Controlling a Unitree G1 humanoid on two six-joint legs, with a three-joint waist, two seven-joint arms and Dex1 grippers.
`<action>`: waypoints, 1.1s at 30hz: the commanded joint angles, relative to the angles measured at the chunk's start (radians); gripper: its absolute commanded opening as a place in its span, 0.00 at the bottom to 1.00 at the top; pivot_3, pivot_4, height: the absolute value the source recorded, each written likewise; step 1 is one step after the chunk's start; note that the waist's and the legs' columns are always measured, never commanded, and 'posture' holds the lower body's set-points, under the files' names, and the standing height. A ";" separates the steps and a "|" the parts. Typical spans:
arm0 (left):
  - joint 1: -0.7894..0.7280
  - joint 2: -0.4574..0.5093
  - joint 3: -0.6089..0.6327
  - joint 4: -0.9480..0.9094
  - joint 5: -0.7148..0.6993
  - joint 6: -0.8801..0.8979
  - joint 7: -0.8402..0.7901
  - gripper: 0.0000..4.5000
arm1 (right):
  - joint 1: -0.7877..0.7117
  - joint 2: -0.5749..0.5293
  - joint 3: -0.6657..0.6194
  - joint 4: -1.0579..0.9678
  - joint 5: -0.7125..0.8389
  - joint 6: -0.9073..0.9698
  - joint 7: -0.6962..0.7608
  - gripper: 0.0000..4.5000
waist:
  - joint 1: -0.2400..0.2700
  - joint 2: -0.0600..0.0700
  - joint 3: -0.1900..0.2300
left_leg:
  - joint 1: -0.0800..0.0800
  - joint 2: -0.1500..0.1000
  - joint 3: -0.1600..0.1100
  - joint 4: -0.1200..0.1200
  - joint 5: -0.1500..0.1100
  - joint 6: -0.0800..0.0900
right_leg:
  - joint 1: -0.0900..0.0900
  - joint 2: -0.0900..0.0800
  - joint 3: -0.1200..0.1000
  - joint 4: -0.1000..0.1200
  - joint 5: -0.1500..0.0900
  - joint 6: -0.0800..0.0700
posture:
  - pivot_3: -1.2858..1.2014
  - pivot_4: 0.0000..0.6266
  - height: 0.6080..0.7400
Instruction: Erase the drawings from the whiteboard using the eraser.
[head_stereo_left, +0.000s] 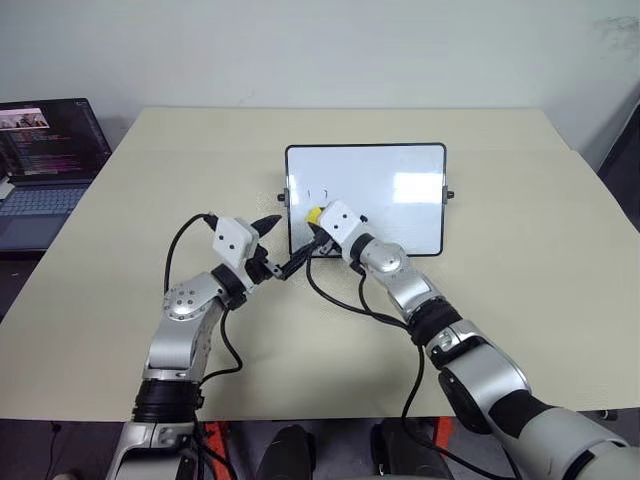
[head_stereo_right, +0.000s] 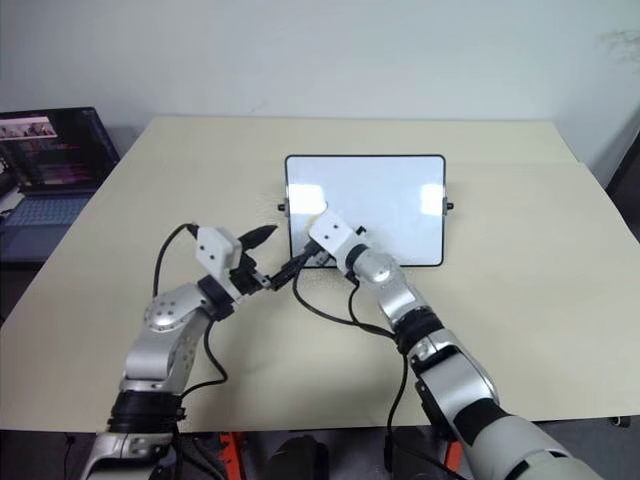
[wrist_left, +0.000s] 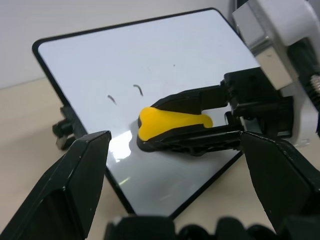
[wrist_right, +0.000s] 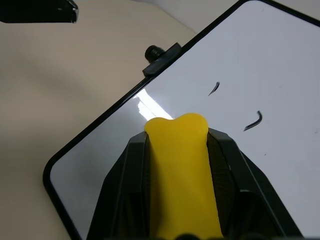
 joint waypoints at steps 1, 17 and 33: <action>-0.006 0.009 0.023 -0.063 -0.012 -0.008 0.014 1.00 | 0.012 -0.010 0.007 0.024 -0.015 0.033 0.008 0.28 | 0.000 0.000 0.000 | 0.000 0.000 0.000 0.000 0.000 0.000 | 0.000 0.000 0.000 0.001 0.000 0.000 | 0.52 0.24 1.00; -0.024 -0.003 0.010 -0.053 -0.009 -0.007 0.016 1.00 | -0.253 -0.006 -0.054 0.297 0.003 -0.043 -0.073 0.28 | 0.001 0.000 0.000 | 0.005 -0.001 0.000 0.000 0.003 0.000 | 0.001 0.000 0.001 0.009 0.001 -0.002 | 0.52 0.24 1.00; -0.034 -0.005 0.006 -0.042 -0.008 -0.014 0.007 1.00 | -0.304 -0.018 -0.078 0.353 0.003 -0.060 -0.119 0.28 | 0.001 0.000 0.001 | 0.004 0.000 0.000 0.000 0.003 0.000 | 0.001 0.000 0.000 0.007 0.001 -0.002 | 0.52 0.24 1.00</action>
